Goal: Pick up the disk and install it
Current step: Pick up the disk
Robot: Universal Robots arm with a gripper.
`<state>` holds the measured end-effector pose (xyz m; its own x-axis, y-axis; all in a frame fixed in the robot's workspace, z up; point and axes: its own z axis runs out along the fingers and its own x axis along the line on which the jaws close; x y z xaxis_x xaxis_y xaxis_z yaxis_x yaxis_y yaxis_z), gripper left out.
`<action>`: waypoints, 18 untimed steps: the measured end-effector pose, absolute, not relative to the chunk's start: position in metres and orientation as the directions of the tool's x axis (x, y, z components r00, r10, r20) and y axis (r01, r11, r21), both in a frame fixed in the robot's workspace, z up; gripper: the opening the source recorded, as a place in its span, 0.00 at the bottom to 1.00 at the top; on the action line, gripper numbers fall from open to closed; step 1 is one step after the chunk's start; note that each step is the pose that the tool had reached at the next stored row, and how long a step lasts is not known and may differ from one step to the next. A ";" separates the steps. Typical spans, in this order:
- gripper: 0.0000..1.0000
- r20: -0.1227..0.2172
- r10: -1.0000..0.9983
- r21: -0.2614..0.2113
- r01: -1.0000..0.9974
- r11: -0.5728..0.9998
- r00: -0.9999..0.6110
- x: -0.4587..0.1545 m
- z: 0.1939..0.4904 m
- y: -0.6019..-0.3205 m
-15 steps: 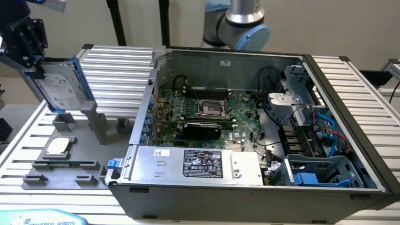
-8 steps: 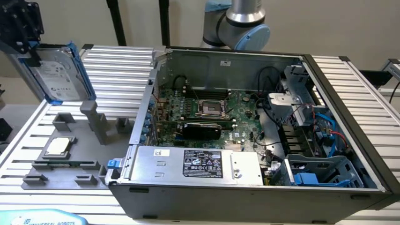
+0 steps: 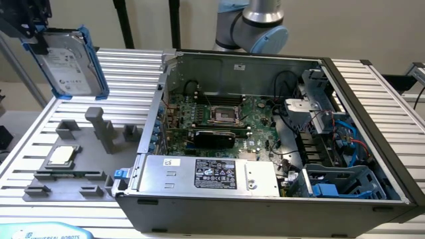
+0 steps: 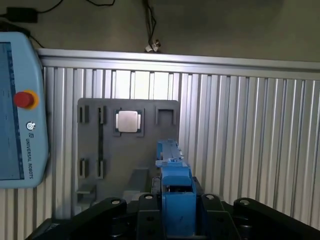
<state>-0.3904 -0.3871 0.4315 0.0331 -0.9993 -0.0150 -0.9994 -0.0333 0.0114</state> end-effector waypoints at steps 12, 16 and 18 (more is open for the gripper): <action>0.33 -0.018 -0.999 0.016 -0.999 -0.033 0.033 -0.336 0.472 -0.390; 0.33 -0.018 -0.999 0.019 -0.999 -0.033 0.033 -0.318 0.479 -0.392; 0.33 -0.018 -0.999 0.021 -0.999 -0.033 0.033 -0.309 0.481 -0.394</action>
<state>-0.3088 -0.3941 0.4808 0.0330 -0.9993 -0.0178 -0.9992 -0.0333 0.0207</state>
